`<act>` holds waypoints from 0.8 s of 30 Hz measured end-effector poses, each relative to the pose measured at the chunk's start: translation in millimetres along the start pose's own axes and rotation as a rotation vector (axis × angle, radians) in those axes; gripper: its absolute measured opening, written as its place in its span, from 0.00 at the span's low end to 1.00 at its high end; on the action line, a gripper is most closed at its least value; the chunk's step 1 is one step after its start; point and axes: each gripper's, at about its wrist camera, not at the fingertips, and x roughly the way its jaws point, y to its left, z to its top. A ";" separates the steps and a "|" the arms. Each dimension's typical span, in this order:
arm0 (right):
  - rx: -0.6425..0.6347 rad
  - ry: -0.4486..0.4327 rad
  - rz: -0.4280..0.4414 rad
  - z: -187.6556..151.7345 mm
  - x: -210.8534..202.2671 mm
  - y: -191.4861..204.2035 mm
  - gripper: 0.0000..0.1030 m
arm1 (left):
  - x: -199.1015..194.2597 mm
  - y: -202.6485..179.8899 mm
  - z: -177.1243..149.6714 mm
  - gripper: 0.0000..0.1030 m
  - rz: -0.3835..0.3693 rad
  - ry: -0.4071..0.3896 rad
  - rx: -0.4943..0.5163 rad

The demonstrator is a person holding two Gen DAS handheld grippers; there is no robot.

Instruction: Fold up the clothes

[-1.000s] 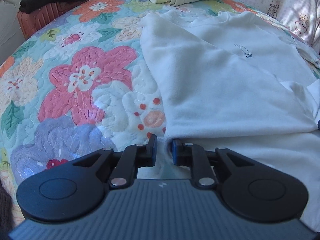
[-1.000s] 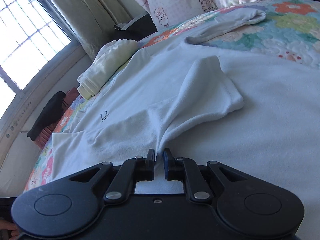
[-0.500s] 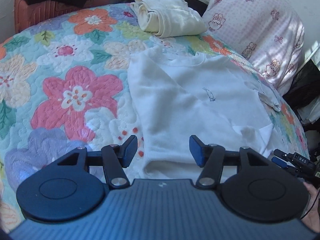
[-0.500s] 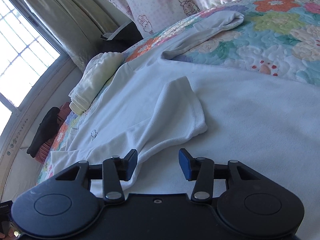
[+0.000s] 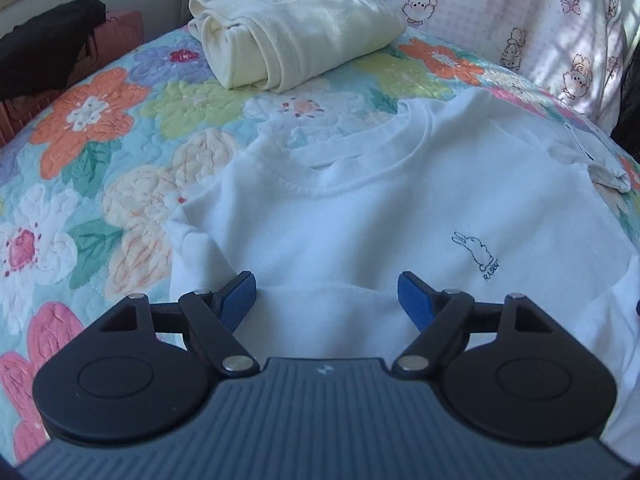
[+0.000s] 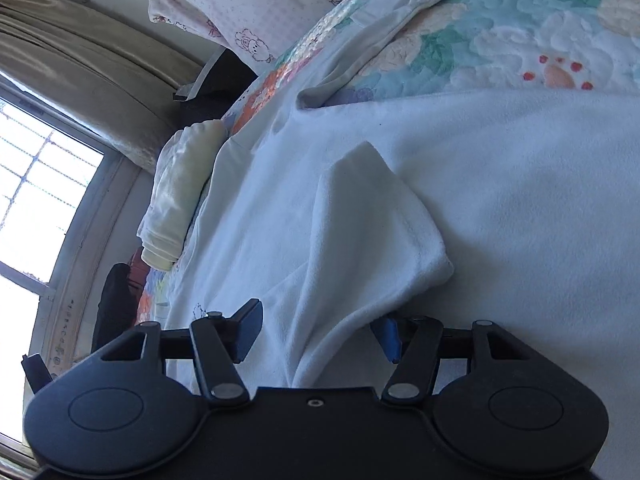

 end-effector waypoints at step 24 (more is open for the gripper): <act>-0.877 -0.031 0.005 79.2 30.0 221.5 0.09 | -54.7 69.4 -16.7 0.03 0.156 -0.222 -0.308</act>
